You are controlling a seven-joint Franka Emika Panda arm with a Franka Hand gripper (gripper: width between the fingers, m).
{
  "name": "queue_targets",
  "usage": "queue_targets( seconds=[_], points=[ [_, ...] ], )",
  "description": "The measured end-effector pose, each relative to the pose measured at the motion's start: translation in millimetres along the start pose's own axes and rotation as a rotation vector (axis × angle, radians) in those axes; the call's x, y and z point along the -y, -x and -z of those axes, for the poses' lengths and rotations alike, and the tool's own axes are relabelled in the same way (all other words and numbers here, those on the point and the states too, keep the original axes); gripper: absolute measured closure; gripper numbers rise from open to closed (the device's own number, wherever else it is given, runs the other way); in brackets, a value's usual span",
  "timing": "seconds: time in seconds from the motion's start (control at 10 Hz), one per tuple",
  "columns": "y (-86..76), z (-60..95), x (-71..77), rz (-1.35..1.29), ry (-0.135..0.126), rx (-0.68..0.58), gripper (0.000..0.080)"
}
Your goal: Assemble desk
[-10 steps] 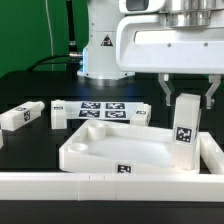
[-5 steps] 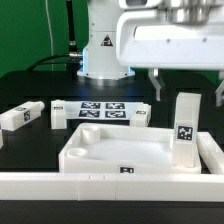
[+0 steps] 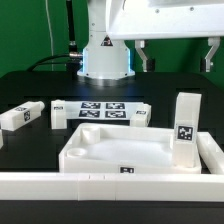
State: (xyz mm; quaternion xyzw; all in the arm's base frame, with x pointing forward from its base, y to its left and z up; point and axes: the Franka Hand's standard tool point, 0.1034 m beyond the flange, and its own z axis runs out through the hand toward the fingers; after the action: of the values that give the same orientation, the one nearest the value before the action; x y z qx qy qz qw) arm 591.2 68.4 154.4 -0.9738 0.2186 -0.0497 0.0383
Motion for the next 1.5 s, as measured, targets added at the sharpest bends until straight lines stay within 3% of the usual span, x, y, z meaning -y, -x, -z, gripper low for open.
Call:
queue_targets(
  seconds=[0.8, 1.0, 1.2, 1.3, 1.5],
  points=[
    [4.1, -2.5, 0.2, 0.003, -0.001, -0.002, 0.0151],
    [33.0, -13.5, -6.8, 0.019, -0.004, -0.009, 0.0151],
    [56.3, -33.0, -25.6, 0.032, -0.006, -0.033, 0.0151],
    [59.7, -39.6, -30.8, 0.037, -0.002, -0.034, 0.0151],
    [58.3, -38.3, -28.3, 0.039, -0.004, -0.035, 0.0151]
  ],
)
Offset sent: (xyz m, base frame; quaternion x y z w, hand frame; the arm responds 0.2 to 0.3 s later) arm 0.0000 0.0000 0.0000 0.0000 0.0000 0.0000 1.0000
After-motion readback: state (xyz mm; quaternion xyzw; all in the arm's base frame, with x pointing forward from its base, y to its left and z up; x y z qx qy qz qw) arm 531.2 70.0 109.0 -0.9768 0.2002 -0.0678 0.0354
